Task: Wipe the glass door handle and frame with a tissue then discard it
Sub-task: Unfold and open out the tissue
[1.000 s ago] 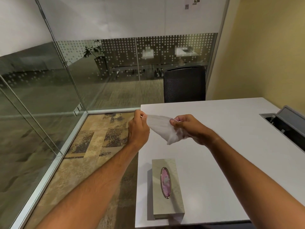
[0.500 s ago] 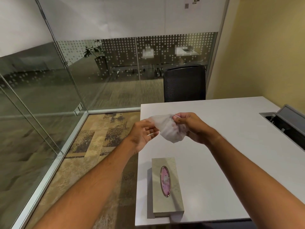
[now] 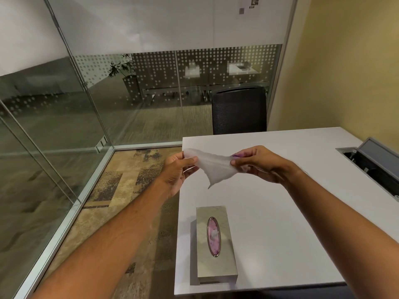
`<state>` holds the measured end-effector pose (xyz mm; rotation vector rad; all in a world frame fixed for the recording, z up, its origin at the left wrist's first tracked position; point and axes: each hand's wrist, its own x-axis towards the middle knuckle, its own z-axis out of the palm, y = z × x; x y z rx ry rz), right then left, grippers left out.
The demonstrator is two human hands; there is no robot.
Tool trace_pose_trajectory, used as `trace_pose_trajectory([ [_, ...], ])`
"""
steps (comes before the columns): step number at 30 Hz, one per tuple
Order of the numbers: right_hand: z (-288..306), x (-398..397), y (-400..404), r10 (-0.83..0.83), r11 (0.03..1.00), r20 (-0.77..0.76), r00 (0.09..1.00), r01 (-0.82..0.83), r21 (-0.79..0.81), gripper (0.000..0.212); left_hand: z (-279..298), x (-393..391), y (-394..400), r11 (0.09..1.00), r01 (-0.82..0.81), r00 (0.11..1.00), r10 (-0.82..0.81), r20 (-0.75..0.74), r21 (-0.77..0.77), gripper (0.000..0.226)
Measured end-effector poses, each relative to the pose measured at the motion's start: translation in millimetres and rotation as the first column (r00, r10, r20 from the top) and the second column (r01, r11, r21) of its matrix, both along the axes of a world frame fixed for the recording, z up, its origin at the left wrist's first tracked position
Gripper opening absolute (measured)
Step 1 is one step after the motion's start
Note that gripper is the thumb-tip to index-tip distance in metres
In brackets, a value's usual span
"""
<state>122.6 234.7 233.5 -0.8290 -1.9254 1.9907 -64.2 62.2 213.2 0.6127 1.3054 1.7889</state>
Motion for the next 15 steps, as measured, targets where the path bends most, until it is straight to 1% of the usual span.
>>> trace_pose_trajectory([
  [2, -0.8, 1.0, 0.5, -0.034, 0.999, -0.009, 0.999, 0.034, 0.002, 0.01, 0.7, 0.9, -0.5, 1.0, 0.002, 1.0, -0.002, -0.004, 0.01, 0.015],
  [4, -0.4, 2.4, 0.0, -0.035, 0.999, -0.024, 0.999, 0.035, -0.005, 0.013, 0.2, 1.4, -1.0, 1.0, -0.006, 1.0, 0.006, -0.025, 0.008, 0.01],
  [6, 1.0, 4.1, -0.6, -0.032, 0.999, -0.048, 0.998, 0.031, -0.019, 0.011, -0.7, 1.4, -1.1, 1.0, -0.021, 0.999, 0.021, -0.047, 0.004, 0.008],
  [8, 2.5, 5.3, -0.7, -0.043, 0.999, -0.062, 0.997, 0.042, -0.012, 0.006, -0.9, 1.2, -1.3, 0.999, -0.047, 0.996, 0.047, -0.073, -0.001, 0.01],
  [11, 3.3, 6.7, 1.0, -0.078, 0.997, -0.084, 0.993, 0.08, 0.017, 0.007, -1.4, 0.8, -0.4, 0.994, -0.102, 0.984, 0.096, -0.149, -0.031, 0.014],
  [13, 2.1, 6.7, 2.3, -0.113, 0.994, -0.112, 0.987, 0.113, -0.011, 0.01, -1.4, 0.9, 0.4, 0.991, -0.12, 0.976, 0.107, -0.191, -0.058, 0.015],
  [15, 0.2, 6.4, 2.7, -0.159, 0.987, -0.105, 0.982, 0.155, -0.037, 0.01, -1.4, 0.7, 0.7, 0.986, -0.146, 0.967, 0.126, -0.221, -0.075, 0.016],
])
